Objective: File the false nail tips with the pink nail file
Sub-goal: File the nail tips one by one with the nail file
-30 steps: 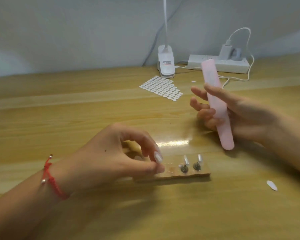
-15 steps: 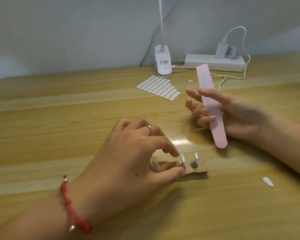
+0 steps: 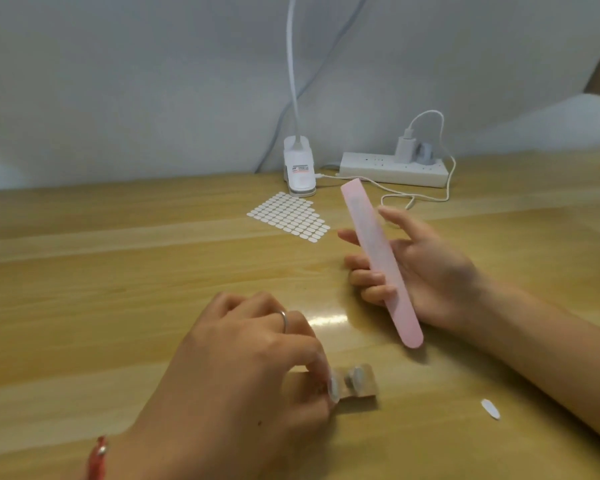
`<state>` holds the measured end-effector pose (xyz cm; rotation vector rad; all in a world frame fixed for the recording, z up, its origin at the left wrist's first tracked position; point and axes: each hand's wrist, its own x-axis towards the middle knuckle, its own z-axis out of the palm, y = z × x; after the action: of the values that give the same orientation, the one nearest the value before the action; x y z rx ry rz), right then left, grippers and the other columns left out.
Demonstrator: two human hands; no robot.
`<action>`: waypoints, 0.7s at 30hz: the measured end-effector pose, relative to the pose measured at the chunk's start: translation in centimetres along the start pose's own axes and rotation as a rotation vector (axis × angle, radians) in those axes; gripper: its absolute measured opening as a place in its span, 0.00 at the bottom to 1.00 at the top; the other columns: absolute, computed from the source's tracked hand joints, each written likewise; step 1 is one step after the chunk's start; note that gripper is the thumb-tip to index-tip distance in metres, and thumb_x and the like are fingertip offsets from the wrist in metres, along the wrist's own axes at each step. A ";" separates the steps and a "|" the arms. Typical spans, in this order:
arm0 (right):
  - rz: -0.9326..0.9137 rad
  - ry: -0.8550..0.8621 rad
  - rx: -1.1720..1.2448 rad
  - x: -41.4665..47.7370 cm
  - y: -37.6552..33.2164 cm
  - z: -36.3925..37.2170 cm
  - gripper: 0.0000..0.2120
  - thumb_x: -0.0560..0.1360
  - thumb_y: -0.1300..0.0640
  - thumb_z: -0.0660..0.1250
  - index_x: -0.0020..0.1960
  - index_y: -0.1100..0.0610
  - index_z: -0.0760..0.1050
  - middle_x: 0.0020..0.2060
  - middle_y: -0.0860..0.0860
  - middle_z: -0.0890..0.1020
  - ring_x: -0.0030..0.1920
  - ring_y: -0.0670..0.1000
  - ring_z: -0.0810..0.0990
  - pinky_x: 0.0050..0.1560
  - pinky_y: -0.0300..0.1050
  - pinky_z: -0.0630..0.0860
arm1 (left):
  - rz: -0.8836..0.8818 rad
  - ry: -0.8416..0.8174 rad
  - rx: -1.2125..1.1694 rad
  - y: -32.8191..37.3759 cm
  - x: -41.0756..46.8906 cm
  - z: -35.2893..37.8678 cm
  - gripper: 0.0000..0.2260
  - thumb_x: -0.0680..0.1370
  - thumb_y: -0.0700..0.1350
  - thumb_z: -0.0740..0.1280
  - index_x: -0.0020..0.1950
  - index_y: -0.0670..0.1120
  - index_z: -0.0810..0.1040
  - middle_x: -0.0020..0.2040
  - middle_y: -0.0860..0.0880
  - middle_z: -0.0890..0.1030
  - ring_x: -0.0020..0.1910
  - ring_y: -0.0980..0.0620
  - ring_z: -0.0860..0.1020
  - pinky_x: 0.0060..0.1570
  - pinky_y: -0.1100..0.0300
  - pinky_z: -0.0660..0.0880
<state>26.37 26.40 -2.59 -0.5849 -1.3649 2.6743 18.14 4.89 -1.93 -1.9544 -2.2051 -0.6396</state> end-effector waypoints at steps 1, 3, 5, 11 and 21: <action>-0.015 0.001 0.023 0.0 -0.1 0.1 0.26 0.71 0.44 0.62 0.65 0.56 0.68 0.34 0.53 0.71 0.30 0.47 0.67 0.27 0.36 0.63 | -0.001 -0.011 -0.001 0.0 0.1 0.0 0.09 0.63 0.61 0.63 0.29 0.59 0.78 0.33 0.65 0.78 0.37 0.59 0.78 0.40 0.56 0.73; -0.036 0.006 0.038 -0.1 -0.1 0.1 0.22 0.71 0.49 0.58 0.63 0.56 0.69 0.34 0.54 0.71 0.30 0.48 0.67 0.27 0.37 0.64 | -0.035 -0.040 -0.025 0.0 0.2 0.0 0.09 0.62 0.62 0.62 0.29 0.59 0.77 0.33 0.66 0.78 0.37 0.61 0.77 0.38 0.58 0.74; -0.039 0.005 0.023 -0.1 0.1 0.2 0.21 0.74 0.51 0.56 0.63 0.58 0.71 0.35 0.54 0.71 0.31 0.48 0.68 0.28 0.38 0.65 | -0.080 -0.062 -0.048 -0.1 0.4 -0.1 0.10 0.62 0.62 0.61 0.29 0.59 0.76 0.33 0.66 0.78 0.37 0.64 0.76 0.42 0.62 0.70; -0.049 -0.008 0.031 0.2 0.4 0.2 0.24 0.73 0.54 0.65 0.67 0.60 0.71 0.37 0.54 0.75 0.33 0.48 0.75 0.30 0.38 0.75 | -0.045 -0.007 -0.083 -0.3 0.4 -0.2 0.06 0.63 0.59 0.64 0.33 0.58 0.77 0.36 0.67 0.79 0.39 0.66 0.77 0.47 0.63 0.65; -0.236 0.101 -0.355 -0.8 0.2 1.5 0.22 0.69 0.49 0.69 0.63 0.45 0.73 0.39 0.47 0.83 0.30 0.44 0.73 0.29 0.36 0.71 | -0.525 0.402 -0.997 -3.9 0.3 1.1 0.11 0.58 0.54 0.76 0.39 0.59 0.86 0.40 0.56 0.86 0.42 0.61 0.83 0.41 0.74 0.75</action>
<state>26.58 24.95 -1.75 -0.5383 -1.7684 2.2061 14.50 5.30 -3.68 -1.2118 -2.2960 -2.3089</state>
